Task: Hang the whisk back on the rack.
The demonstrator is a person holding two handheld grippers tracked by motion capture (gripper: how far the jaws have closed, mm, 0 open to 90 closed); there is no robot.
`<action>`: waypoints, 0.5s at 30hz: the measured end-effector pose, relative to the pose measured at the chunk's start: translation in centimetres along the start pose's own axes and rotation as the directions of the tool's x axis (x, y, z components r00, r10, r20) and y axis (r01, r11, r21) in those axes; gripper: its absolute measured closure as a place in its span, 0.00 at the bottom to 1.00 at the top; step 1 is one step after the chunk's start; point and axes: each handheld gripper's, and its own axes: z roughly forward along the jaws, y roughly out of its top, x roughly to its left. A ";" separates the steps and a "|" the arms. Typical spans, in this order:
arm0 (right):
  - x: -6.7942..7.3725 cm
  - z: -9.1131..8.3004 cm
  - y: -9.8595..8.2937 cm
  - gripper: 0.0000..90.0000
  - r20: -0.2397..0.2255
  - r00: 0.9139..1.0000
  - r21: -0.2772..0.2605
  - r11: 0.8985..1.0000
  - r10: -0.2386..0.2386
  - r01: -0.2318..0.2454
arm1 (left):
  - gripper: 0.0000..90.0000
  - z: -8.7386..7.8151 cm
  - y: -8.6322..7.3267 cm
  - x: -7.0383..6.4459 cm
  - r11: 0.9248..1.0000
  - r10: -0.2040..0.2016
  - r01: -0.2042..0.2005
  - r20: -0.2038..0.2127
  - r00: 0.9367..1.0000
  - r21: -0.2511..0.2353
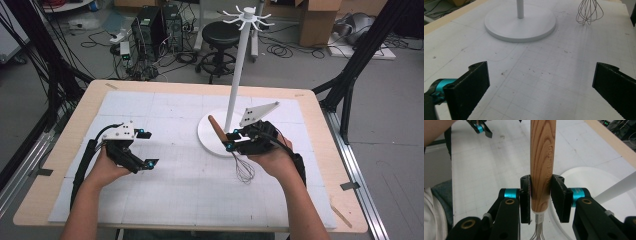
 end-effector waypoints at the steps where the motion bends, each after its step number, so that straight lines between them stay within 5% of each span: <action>1: 0.0 -0.2 0.0 0.79 0.002 1.000 -0.013 1.000 0.006 -0.006 | 0.02 0.0 0.0 0.0 1.000 -0.004 0.004 0.000 1.000 -0.003; 15: -0.7 -3.0 0.9 0.79 0.049 0.999 -0.099 0.995 0.012 -0.007 | 0.02 0.1 0.0 -0.1 1.000 -0.006 0.006 0.000 1.000 -0.003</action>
